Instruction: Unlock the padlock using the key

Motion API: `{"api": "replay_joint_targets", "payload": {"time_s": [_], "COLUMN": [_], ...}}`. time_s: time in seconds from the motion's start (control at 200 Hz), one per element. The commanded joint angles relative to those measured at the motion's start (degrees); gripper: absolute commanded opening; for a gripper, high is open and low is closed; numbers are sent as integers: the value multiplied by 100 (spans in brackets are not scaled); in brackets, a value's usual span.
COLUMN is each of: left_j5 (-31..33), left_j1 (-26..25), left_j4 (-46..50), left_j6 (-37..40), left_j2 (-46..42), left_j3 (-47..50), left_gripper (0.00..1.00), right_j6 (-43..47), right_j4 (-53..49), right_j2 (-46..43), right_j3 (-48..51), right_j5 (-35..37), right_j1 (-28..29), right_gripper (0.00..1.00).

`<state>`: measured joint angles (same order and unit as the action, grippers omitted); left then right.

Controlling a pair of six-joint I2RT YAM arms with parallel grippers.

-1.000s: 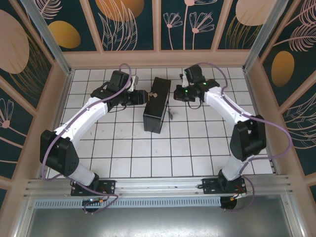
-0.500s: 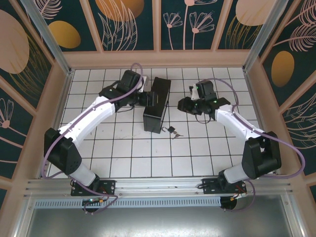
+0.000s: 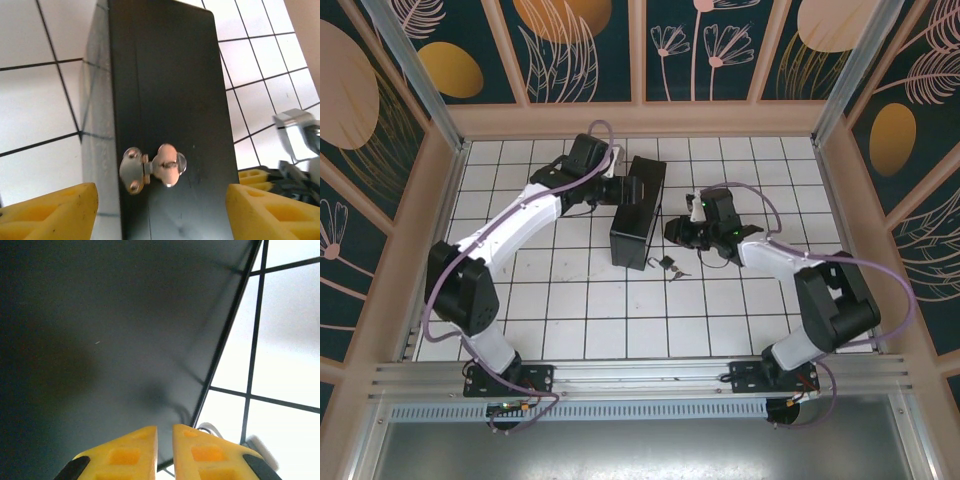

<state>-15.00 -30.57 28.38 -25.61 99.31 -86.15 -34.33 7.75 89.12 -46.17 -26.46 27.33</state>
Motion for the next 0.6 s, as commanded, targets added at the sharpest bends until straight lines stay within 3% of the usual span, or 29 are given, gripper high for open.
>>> {"api": "replay_joint_targets", "payload": {"time_s": [0.0,0.37,0.596], "left_j5": [-623,-947,-62], "left_j1": [-2,7,104], "left_j4": [-350,-650,-220], "left_j6": [5,-340,-323], "left_j2": [208,-337,-564], "left_j3": [-19,198,312], "left_gripper": [67,66,66], "right_j6": [-473,-1291,-1654], "right_j4": [1375,2583,2343], "right_j2": [515,2231,2667], "right_j3": [35,-857,-1312], "right_j5": [-290,-542,-514], "right_j1": [25,662,672], "right_gripper": [15,13,15]}}
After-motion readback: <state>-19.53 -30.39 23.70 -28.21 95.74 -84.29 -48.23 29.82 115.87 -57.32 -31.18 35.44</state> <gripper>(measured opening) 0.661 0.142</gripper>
